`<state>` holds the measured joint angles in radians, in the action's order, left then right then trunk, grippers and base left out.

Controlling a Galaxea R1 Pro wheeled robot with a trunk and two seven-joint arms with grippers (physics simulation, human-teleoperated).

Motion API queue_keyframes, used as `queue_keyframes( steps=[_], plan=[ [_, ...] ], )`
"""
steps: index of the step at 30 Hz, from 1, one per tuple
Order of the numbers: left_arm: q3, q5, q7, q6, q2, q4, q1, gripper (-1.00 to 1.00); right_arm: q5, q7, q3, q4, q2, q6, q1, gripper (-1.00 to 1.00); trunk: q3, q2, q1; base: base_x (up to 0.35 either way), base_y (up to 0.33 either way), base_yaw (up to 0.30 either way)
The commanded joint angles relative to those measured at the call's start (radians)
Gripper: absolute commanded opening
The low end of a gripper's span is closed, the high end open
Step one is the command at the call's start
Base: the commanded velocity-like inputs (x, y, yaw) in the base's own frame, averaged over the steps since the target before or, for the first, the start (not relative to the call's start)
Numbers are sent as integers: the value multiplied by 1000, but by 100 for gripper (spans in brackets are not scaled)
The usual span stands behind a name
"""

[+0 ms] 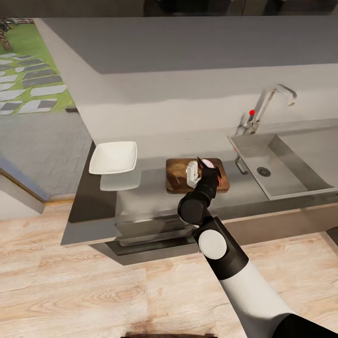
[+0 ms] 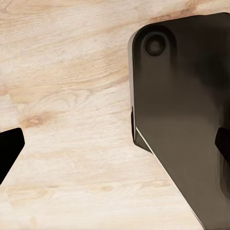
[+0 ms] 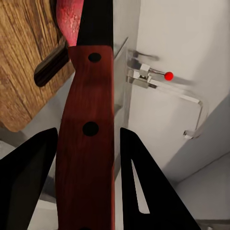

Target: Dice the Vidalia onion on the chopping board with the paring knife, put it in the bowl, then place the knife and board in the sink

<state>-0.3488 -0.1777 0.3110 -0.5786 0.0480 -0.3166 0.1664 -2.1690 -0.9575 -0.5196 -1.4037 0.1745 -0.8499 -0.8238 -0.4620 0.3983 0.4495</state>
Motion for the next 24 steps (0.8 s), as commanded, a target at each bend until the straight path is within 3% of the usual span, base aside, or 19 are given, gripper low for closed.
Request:
queue_keyframes(
  steps=[1,24],
  plan=[
    [-9,-9,5,-1,1,-2,1,100,-9,-10,-2,0,0,-3,-1,-100,-3,2,1,0,0,0],
    [-9,-9,5,-1,1,-2,1,100,-9,-10,-2,1,0,-4,-1,-100,-5,2,1,3,-4,0]
  ],
)
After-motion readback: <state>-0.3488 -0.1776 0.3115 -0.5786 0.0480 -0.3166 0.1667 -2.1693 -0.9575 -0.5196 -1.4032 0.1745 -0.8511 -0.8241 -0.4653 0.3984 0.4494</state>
